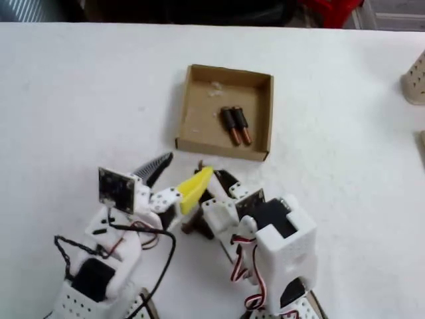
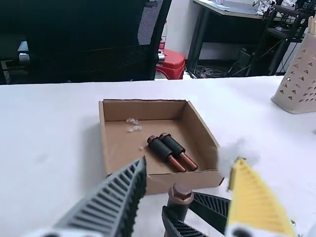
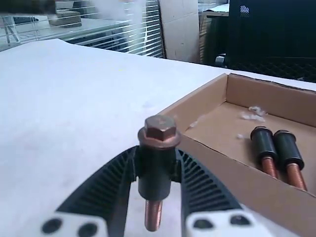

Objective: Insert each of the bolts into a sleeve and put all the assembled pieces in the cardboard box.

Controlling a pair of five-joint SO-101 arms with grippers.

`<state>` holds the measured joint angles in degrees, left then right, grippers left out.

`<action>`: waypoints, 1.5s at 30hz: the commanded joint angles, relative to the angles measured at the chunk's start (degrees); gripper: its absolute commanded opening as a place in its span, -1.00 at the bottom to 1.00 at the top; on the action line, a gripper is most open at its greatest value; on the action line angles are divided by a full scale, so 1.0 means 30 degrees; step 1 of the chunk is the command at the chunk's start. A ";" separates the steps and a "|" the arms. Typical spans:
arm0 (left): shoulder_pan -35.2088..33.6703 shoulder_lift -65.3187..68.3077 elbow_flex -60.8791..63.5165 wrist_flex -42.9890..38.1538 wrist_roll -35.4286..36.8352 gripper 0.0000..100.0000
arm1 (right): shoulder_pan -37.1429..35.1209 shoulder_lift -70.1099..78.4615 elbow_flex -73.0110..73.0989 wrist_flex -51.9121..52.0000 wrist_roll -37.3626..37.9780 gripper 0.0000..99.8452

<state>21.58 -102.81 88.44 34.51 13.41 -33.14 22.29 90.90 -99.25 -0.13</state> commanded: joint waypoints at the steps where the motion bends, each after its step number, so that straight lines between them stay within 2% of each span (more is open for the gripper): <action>1: 0.0249 -0.0542 -0.2227 0.1993 -0.0147 -0.80 | 0.0220 -0.0777 -0.0117 -0.0484 0.0264 -0.97; 3: 0.0249 -0.0542 -0.2725 0.2462 -0.1172 -0.98 | 0.0249 -0.0777 -0.0117 -0.0484 0.0264 -0.97; 5: 0.0161 -0.0542 -0.3136 0.3634 -0.1495 -0.89 | 0.0249 -0.0777 -0.0117 -0.0484 0.0264 -0.97; 7: -0.0542 -0.0542 -0.3663 0.5099 -0.1465 -0.91 | 0.0278 -0.0806 -0.0117 -0.0484 0.0264 -0.97; 9: -0.1656 -0.0542 -0.4308 0.6418 -0.1524 -0.96 | 0.0425 -0.0806 -0.0117 -0.0484 0.0264 -0.97; 16: -0.5641 -0.0542 -0.5480 1.0637 -0.1553 -0.95 | 0.0542 -0.0864 0.0000 -0.0542 0.0264 -0.97; 22: -0.9333 -0.0542 -0.3634 1.0198 -0.1553 -0.95 | 0.1070 -0.2652 0.0996 -0.0484 0.0264 -0.97; 29: -1.2469 -0.0542 0.0293 0.6828 -0.1553 -0.95 | 0.2681 -0.5553 0.1670 0.0601 0.0234 -0.97; 33: -1.2821 -0.0542 0.2637 0.5714 -0.1993 -0.95 | 0.2711 -0.6696 0.1905 0.1832 0.0205 -0.97; 38: -1.2938 -0.0513 0.2842 0.6505 -0.5597 -0.95 | 0.3853 -0.7780 0.1905 0.2681 0.0234 -0.97; 45: -1.2791 -0.0513 0.2842 0.7707 -0.5978 -0.95 | 0.5084 -0.8601 0.1875 0.3033 0.0264 -0.97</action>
<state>-16.84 -103.87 97.05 56.66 -3.65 -19.60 -0.66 96.62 -90.37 -0.13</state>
